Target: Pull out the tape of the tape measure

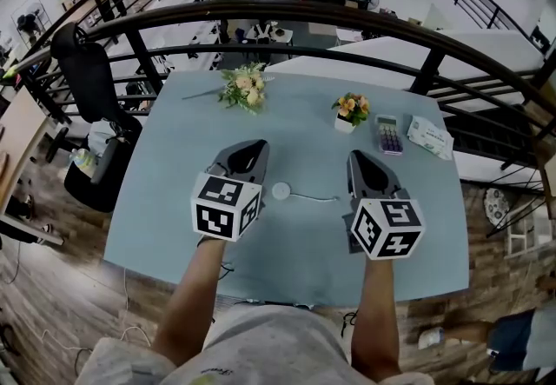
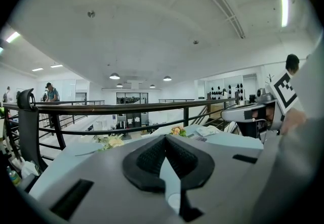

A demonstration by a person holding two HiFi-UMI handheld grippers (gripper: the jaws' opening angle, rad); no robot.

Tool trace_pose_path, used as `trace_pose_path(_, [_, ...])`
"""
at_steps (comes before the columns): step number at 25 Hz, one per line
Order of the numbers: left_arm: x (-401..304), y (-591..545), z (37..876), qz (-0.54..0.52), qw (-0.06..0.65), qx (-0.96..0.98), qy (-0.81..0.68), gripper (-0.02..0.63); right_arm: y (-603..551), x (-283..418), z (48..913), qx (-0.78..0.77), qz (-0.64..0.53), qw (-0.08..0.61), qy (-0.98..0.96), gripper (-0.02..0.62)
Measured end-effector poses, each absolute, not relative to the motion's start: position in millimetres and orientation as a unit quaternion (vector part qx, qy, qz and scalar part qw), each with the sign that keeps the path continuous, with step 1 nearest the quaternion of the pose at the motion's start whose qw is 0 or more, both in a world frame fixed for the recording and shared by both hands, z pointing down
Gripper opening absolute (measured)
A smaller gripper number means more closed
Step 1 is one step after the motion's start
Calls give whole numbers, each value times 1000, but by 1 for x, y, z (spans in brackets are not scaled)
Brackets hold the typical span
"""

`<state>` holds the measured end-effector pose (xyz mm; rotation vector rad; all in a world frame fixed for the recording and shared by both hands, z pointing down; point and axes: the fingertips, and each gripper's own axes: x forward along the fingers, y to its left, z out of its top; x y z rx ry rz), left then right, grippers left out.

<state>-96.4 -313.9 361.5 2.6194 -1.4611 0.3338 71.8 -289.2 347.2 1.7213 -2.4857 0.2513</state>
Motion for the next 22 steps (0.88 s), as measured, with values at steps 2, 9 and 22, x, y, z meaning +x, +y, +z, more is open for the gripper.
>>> trace_pose_path(2, [-97, -314, 362, 111, 61, 865, -486, -2, -289, 73, 347, 566, 82, 54, -818, 5])
trace_pose_path(9, [-95, -311, 363, 111, 63, 864, -486, -2, -286, 74, 346, 566, 80, 56, -819, 5])
trace_pose_path(22, [-92, -308, 365, 114, 65, 865, -485, -2, -282, 77, 345, 568, 76, 59, -817, 5])
